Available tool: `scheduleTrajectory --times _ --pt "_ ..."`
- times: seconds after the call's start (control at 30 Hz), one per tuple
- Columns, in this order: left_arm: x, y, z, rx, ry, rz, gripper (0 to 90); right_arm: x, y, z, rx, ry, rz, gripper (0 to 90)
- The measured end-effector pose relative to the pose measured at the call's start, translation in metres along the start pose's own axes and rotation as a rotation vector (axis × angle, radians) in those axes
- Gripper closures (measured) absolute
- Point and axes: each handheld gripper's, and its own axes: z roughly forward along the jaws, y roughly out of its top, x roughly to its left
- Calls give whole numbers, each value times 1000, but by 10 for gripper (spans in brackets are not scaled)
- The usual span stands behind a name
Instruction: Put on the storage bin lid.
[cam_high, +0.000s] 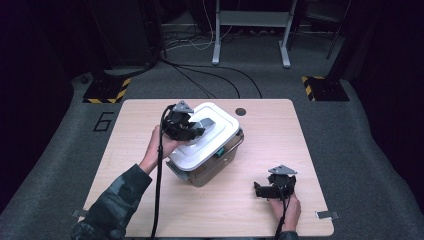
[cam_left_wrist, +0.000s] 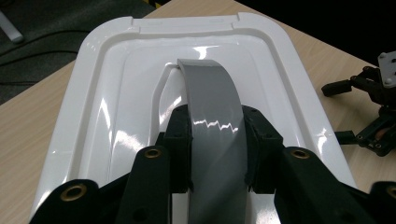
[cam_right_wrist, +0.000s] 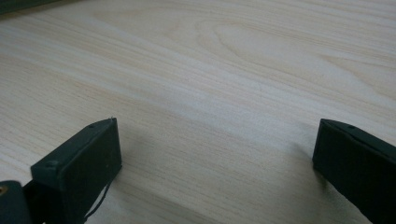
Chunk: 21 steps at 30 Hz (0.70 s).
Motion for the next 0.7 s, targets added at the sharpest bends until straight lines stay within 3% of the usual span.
scheduleTrajectory --times 0.37,0.4,0.7 --pt "-8 -6 23 45 -11 3 668 0 0 0 3 1 -3 5" --pt "-10 -7 25 41 -13 -12 668 0 0 0 3 1 -7 5" --pt "-13 -13 34 70 -12 7 666 -1 0 0 4 1 -8 5"
